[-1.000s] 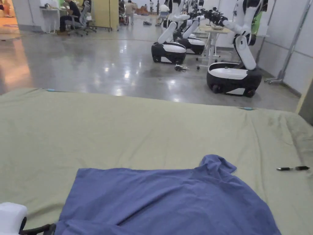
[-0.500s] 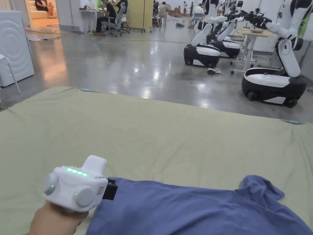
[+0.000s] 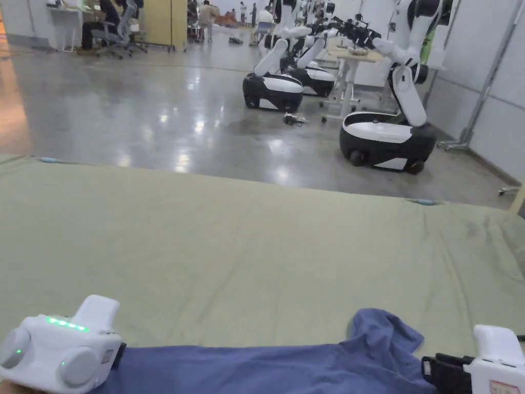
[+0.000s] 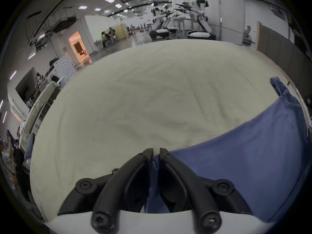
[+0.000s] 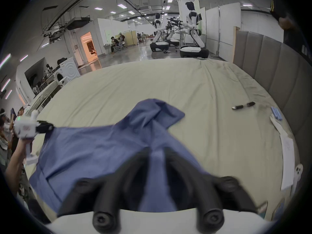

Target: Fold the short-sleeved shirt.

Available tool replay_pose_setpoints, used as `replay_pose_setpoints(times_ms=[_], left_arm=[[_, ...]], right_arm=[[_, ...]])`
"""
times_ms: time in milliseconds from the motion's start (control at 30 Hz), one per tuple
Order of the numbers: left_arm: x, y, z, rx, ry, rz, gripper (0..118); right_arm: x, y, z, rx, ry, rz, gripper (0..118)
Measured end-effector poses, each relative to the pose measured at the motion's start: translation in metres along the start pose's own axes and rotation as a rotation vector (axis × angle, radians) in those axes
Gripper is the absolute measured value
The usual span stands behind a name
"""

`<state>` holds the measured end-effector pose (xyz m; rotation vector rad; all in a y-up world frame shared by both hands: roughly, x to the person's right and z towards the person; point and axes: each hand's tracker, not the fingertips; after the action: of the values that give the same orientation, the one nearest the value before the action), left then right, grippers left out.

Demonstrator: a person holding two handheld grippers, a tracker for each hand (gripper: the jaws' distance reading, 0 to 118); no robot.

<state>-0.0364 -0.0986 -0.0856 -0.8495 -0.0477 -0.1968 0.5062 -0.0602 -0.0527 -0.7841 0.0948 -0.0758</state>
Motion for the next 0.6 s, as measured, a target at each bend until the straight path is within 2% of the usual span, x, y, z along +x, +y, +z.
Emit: replay_pose_setpoints(times_ms=[33, 67, 100, 200, 233, 267, 300, 333, 367, 400, 433, 600], left_arm=[[0.001, 0.001, 0.009, 0.019, -0.024, -0.001, 9], [0.002, 0.002, 0.020, 0.036, -0.026, -0.001, 9], [0.004, 0.004, 0.030, 0.058, -0.019, -0.009, 9], [0.003, 0.009, 0.049, 0.079, -0.031, -0.019, 9], [0.002, 0.011, 0.052, 0.082, -0.036, -0.017, 9], [0.001, 0.012, 0.054, 0.084, -0.040, -0.014, 9], [0.000, 0.012, 0.055, 0.081, -0.040, -0.011, 9], [-0.002, 0.012, 0.054, 0.077, -0.038, -0.008, 9], [-0.004, 0.012, 0.055, 0.074, -0.040, -0.004, 9], [-0.007, 0.010, 0.058, 0.072, -0.051, 0.010, 9], [-0.008, 0.009, 0.062, 0.079, -0.045, 0.020, 9], [-0.015, 0.001, 0.116, 0.133, -0.045, 0.050, 7]], right_arm=[[0.004, 0.010, -0.016, -0.034, 0.004, -0.003, 92], [0.006, 0.017, -0.033, -0.078, -0.017, -0.005, 113], [0.008, 0.024, -0.048, -0.102, -0.031, -0.010, 115], [0.007, 0.032, -0.075, -0.149, -0.043, -0.017, 102], [0.007, 0.032, -0.083, -0.210, -0.030, -0.021, 89], [0.008, 0.027, -0.092, -0.285, -0.020, -0.029, 39], [0.009, 0.024, -0.097, -0.342, -0.044, -0.039, 16], [0.010, 0.019, -0.096, -0.330, -0.097, -0.029, 11], [0.013, 0.020, -0.085, -0.252, -0.090, -0.028, 8], [0.015, 0.020, -0.076, -0.236, -0.024, -0.094, 8], [0.017, 0.022, -0.063, -0.212, -0.020, -0.119, 7], [0.012, 0.028, 0.033, -0.069, 0.030, -0.023, 6]])
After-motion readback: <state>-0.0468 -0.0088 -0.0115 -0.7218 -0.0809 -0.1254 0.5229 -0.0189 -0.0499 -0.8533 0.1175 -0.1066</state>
